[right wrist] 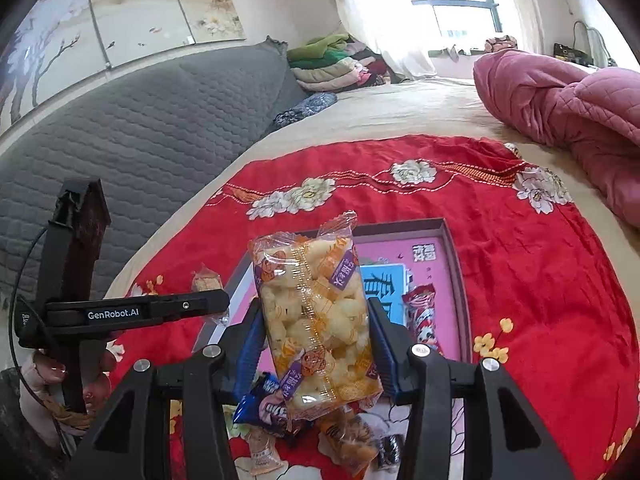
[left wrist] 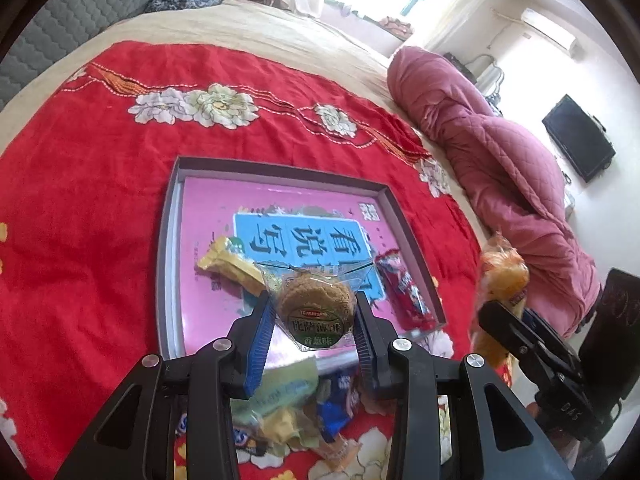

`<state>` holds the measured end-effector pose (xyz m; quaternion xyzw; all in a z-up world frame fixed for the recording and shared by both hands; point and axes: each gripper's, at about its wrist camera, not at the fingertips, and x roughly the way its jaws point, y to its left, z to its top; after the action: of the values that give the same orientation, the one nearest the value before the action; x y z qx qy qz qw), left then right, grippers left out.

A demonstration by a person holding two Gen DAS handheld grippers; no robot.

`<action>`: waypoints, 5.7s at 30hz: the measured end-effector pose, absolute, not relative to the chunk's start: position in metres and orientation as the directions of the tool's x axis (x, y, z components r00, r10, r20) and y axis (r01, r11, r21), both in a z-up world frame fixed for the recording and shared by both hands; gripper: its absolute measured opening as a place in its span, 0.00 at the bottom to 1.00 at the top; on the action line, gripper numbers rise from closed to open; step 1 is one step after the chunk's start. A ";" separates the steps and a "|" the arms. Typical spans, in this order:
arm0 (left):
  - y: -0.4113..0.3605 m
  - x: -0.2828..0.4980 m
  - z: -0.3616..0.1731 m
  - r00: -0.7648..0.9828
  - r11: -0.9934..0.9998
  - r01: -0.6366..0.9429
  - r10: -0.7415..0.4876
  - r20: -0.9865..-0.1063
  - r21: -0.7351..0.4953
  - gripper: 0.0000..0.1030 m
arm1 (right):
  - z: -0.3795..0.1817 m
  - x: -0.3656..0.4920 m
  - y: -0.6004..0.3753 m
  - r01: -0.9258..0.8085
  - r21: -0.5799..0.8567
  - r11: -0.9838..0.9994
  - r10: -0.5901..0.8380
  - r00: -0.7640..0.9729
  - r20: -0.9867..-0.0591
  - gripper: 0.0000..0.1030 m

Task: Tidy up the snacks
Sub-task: 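Carry the puffed-snack bag with right tool while left carries cookie packet over the tray, then lower the puffed-snack bag with right tool while left lowers cookie packet onto the book, then open the right tool to release the bag while left opens to release the cookie packet, then withdraw both open tools from the tray back toward the snack pile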

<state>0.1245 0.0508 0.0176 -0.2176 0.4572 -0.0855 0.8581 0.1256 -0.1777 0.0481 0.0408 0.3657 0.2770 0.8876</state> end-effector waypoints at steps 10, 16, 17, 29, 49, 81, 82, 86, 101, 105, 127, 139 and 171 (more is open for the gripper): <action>0.074 0.142 -0.007 0.543 0.891 -0.083 -0.336 -0.770 -0.447 0.38 | 0.043 0.143 -0.175 -0.423 0.257 0.869 0.480 0.593 -0.646 0.48; 0.081 0.145 -0.019 0.526 0.890 -0.092 -0.339 -0.780 -0.448 0.38 | 0.038 0.151 -0.172 -0.406 0.253 0.878 0.463 0.591 -0.660 0.48; 0.083 0.146 -0.022 0.521 0.886 -0.097 -0.342 -0.782 -0.453 0.38 | 0.037 0.153 -0.171 -0.401 0.249 0.881 0.457 0.592 -0.663 0.48; 0.077 0.151 -0.043 0.477 0.910 -0.099 -0.312 -0.822 -0.403 0.38 | 0.019 0.165 -0.161 -0.381 0.257 0.888 0.444 0.570 -0.691 0.48; 0.064 0.153 -0.064 0.399 0.918 -0.079 -0.328 -0.856 -0.389 0.38 | -0.011 0.185 -0.158 -0.300 0.228 0.926 0.363 0.546 -0.756 0.48; 0.058 0.153 -0.065 0.340 0.919 -0.075 -0.340 -0.877 -0.386 0.41 | -0.052 0.192 -0.132 -0.281 0.149 0.948 0.269 0.459 -0.847 0.48; 0.058 0.153 -0.065 0.338 0.920 -0.074 -0.341 -0.877 -0.386 0.41 | -0.052 0.193 -0.131 -0.281 0.146 0.948 0.267 0.459 -0.847 0.48; 0.058 0.152 -0.064 0.332 0.919 -0.068 -0.346 -0.877 -0.389 0.41 | -0.053 0.194 -0.132 -0.274 0.123 0.954 0.243 0.461 -0.853 0.48; 0.060 0.153 -0.066 0.329 0.907 -0.082 -0.366 -0.870 -0.413 0.43 | -0.057 0.191 -0.138 -0.263 0.113 0.958 0.222 0.438 -0.871 0.48; 0.061 0.153 -0.065 0.335 0.910 -0.086 -0.356 -0.872 -0.405 0.46 | -0.056 0.189 -0.138 -0.266 0.113 0.958 0.224 0.439 -0.870 0.48; 0.066 0.153 -0.057 0.349 0.904 -0.091 -0.364 -0.864 -0.418 0.56 | -0.043 0.183 -0.143 -0.263 0.135 0.955 0.247 0.456 -0.855 0.48; 0.068 0.148 -0.040 0.381 0.901 -0.069 -0.374 -0.846 -0.429 0.61 | -0.027 0.177 -0.145 -0.274 0.147 0.950 0.269 0.491 -0.829 0.48; 0.085 0.118 -0.021 0.418 0.902 -0.041 -0.376 -0.827 -0.430 0.62 | 0.010 0.153 -0.155 -0.306 0.142 0.941 0.297 0.549 -0.781 0.50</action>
<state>0.1181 0.0845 -0.0215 -0.1966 0.5298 -0.1023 0.8187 0.1530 -0.1551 0.0103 -0.0054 0.4427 0.1713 0.8801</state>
